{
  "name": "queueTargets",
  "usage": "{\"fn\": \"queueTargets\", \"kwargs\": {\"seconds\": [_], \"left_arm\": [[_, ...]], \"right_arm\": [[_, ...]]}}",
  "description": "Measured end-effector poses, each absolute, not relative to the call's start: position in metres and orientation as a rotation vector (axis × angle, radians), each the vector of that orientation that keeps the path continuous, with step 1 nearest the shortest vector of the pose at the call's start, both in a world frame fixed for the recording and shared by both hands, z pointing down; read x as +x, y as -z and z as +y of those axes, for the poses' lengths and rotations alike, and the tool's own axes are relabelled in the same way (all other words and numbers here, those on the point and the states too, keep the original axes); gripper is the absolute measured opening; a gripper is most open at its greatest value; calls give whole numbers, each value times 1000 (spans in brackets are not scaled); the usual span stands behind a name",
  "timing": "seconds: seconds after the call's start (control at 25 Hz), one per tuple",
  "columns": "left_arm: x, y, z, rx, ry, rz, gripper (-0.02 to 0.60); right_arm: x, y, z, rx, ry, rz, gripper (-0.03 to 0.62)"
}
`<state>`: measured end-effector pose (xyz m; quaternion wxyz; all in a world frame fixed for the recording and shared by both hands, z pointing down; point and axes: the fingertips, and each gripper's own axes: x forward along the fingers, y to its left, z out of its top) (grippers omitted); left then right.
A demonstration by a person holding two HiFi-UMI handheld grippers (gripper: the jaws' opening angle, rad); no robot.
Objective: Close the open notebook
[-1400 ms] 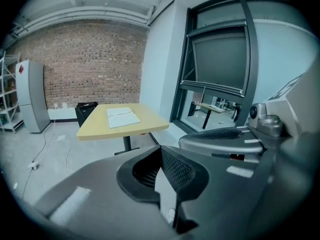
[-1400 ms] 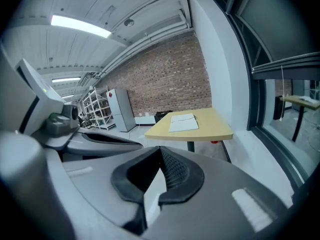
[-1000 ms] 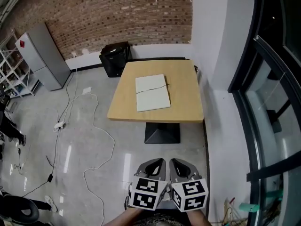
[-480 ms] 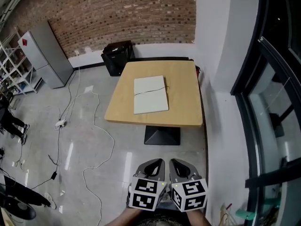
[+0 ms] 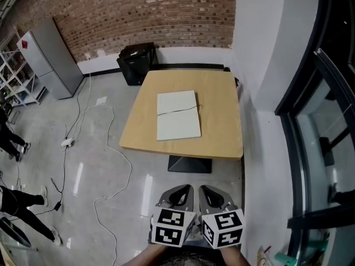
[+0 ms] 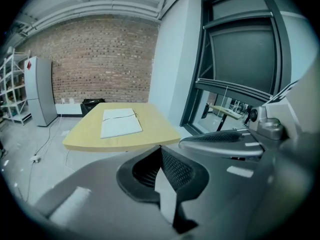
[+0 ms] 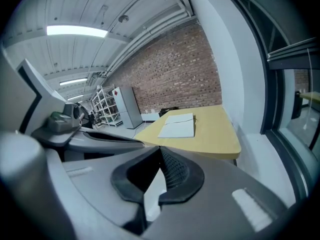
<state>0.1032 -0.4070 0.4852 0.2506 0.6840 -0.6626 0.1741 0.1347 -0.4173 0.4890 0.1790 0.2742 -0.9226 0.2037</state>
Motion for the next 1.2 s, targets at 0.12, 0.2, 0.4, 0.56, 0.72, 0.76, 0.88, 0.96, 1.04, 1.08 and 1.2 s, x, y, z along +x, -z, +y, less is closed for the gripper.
{"fn": "queueTargets", "kwargs": {"seconds": [0.12, 0.2, 0.4, 0.56, 0.72, 0.76, 0.88, 0.96, 1.04, 1.08, 1.2], "left_arm": [[9, -486, -505, 1862, -474, -1791, -2], [-56, -484, -564, 1863, -472, -1778, -2], [-226, -490, -697, 1866, -469, -1756, -2], [-362, -485, -792, 1871, -459, -1737, -2], [-490, -487, -865, 1878, -444, -1722, -2], [-524, -485, -880, 1880, -439, -1720, -2], [-633, -475, -918, 1887, -424, -1716, -2], [-705, -467, -938, 1893, -418, -1712, -2], [-764, -458, -953, 1899, -412, -1713, -2], [-789, -453, -958, 1901, -408, -1716, -2], [-851, -435, -970, 1903, -389, -1730, -2]], "right_arm": [[39, -488, -515, 773, -576, -2600, -3], [-27, -486, -575, 774, -574, -2592, -3], [-194, -489, -709, 790, -569, -2574, -3], [-329, -484, -802, 799, -571, -2554, -3], [-457, -488, -873, 798, -568, -2534, -3], [-490, -487, -888, 800, -567, -2528, -3], [-599, -479, -928, 803, -561, -2513, -3], [-671, -471, -948, 803, -557, -2507, -3], [-729, -461, -962, 812, -550, -2506, -3], [-754, -455, -967, 818, -546, -2507, -3], [-813, -437, -979, 820, -524, -2512, -3]]}}
